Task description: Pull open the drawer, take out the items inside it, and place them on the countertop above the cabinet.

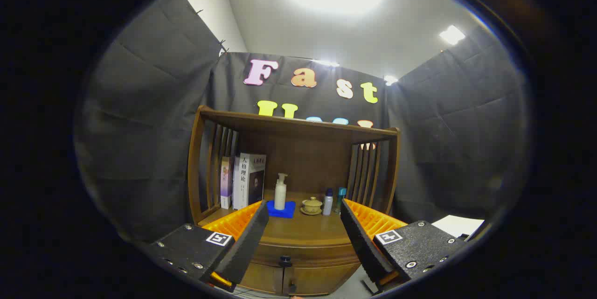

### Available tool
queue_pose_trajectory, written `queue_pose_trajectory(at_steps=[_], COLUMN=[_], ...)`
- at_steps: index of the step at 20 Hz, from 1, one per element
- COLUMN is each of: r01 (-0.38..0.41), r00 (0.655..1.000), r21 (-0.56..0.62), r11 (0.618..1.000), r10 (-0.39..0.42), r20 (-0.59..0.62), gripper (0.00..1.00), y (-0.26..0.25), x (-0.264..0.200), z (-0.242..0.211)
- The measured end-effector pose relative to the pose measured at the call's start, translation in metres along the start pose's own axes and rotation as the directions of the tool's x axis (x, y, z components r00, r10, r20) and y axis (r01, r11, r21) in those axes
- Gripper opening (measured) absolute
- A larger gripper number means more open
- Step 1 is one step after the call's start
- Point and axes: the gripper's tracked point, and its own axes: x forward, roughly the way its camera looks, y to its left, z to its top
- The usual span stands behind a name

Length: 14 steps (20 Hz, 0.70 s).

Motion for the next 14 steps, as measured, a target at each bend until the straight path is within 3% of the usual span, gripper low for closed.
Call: queue_pose_trajectory(at_steps=[6,10,14], r01=[-0.084,-0.082,-0.095], r00=[0.996,0.996,0.994], r21=[0.063,0.020,0.058], r11=[0.994,0.996,0.994], r10=[0.086,0.083,0.098], r20=[-0.035,-0.045,-0.051], gripper=[0.95,0.95,0.95], y=[0.030,0.030,0.035], x=[0.001,0.001,-0.001], z=[-0.012,-0.016,-0.017])
